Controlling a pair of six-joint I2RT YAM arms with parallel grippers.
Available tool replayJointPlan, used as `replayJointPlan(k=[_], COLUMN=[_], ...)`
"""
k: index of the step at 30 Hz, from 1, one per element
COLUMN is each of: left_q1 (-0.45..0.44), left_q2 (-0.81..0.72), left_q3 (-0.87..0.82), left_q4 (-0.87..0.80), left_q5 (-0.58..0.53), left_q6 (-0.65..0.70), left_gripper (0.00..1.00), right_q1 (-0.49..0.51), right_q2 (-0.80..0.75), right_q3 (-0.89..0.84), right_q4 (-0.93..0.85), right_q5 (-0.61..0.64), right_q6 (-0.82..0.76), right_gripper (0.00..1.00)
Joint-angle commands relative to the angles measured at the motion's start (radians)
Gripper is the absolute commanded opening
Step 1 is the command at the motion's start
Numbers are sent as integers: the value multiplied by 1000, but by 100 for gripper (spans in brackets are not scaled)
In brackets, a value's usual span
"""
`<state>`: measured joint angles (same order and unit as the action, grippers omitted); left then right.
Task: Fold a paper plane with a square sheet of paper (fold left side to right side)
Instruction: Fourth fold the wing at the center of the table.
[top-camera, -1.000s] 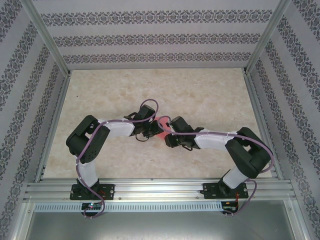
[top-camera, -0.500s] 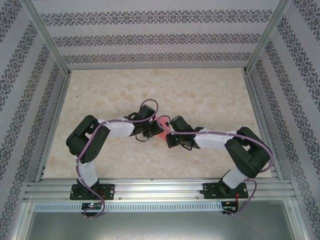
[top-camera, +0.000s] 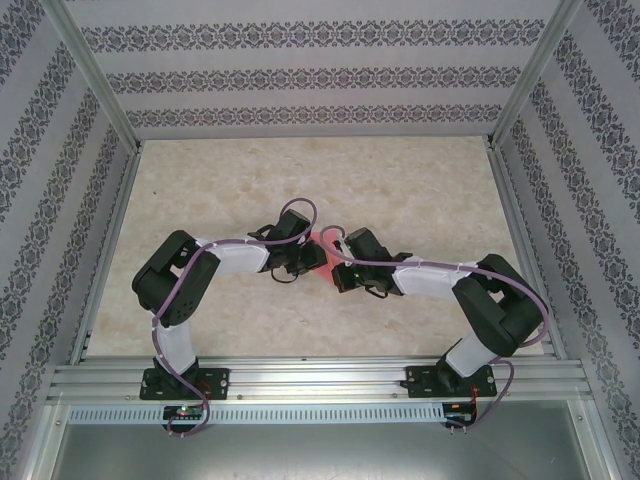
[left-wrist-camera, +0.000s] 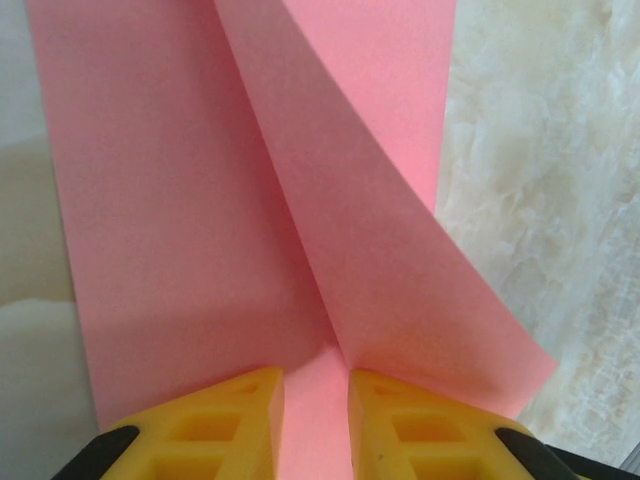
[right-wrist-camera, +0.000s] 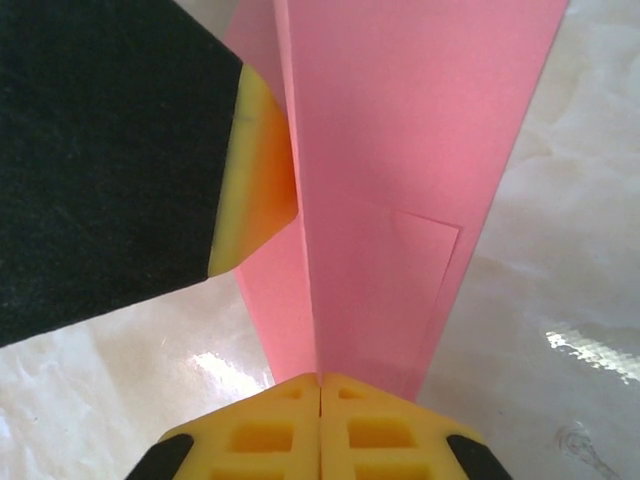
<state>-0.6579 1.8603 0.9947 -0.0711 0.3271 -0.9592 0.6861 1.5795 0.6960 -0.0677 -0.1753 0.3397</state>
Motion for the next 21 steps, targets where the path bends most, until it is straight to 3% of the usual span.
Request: replayJointPlan(k=[1, 8, 21], left_q1=[-16, -17, -17], left_q2=[25, 27, 18], left_q3=[22, 26, 28], left_q4=[14, 11, 2], left_q5=[-11, -11, -12], left_q6=[-12, -12, -9], left_gripper=[25, 25, 25], right_q1=[-2, 32, 86], right_q2=[-25, -57, 2], right_q3=[5, 10, 48], right_q4=[-8, -75, -107], right_q5=[4, 124, 208], right_q6=[-17, -41, -46], right_gripper=[14, 34, 38])
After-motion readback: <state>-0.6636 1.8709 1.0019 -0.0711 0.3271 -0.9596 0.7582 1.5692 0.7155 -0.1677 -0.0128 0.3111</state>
